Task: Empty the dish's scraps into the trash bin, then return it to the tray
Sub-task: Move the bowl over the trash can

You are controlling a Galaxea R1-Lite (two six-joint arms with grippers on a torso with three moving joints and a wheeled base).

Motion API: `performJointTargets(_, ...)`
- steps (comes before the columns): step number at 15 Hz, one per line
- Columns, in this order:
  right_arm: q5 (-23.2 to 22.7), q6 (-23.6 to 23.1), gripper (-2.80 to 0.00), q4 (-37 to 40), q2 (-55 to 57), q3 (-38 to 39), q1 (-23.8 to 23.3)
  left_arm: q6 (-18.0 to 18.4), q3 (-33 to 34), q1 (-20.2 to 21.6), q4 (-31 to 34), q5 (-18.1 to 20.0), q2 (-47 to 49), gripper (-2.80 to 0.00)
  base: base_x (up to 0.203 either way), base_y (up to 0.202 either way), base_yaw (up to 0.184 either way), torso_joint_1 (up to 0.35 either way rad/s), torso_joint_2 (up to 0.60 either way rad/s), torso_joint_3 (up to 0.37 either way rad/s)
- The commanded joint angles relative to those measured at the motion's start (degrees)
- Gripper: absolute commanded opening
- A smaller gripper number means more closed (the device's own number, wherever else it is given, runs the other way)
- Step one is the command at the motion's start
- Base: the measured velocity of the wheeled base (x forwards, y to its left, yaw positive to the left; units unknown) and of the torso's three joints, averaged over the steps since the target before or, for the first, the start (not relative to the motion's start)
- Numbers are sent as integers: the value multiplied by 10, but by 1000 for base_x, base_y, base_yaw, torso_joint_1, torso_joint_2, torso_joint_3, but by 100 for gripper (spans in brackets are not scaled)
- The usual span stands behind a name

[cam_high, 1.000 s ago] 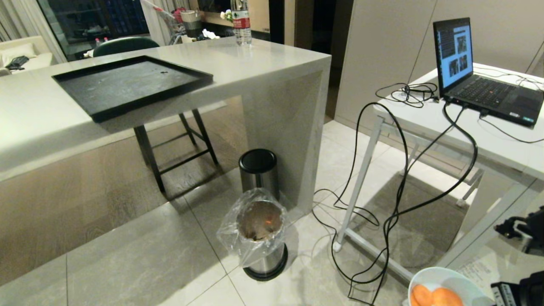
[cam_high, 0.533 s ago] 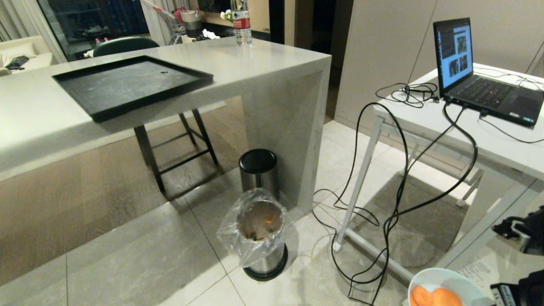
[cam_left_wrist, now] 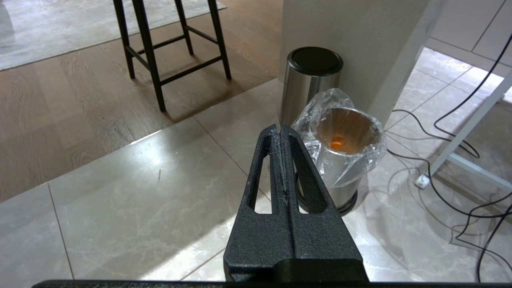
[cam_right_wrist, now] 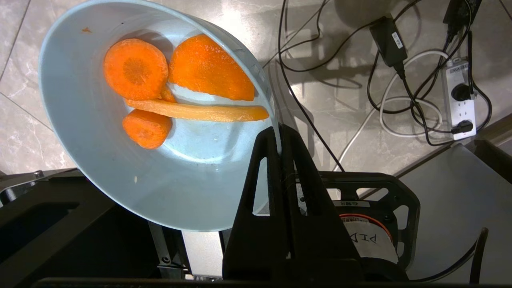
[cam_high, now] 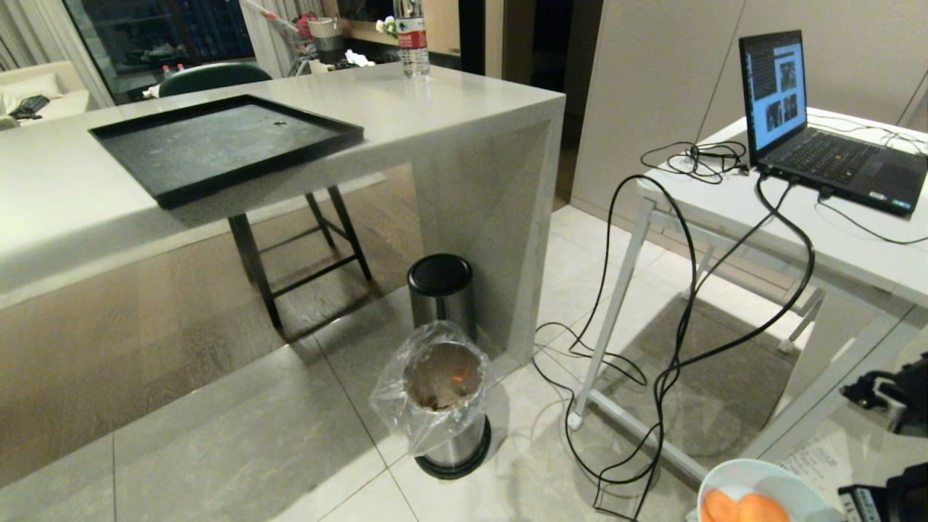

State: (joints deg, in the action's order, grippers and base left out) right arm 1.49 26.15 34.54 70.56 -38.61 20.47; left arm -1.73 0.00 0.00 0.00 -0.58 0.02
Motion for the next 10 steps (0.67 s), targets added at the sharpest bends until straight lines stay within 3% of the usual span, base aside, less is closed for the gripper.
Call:
performJointTargets(1, 0, 2, -280, 1, 0, 0, 0, 0, 0, 0, 0, 0, 0, -280, 0, 0, 0, 0, 0, 0)
performJointTargets(10, 0, 1, -280, 1, 1, -2, 0, 0, 0, 0, 0, 0, 1, -280, 0, 0, 0, 0, 0, 0)
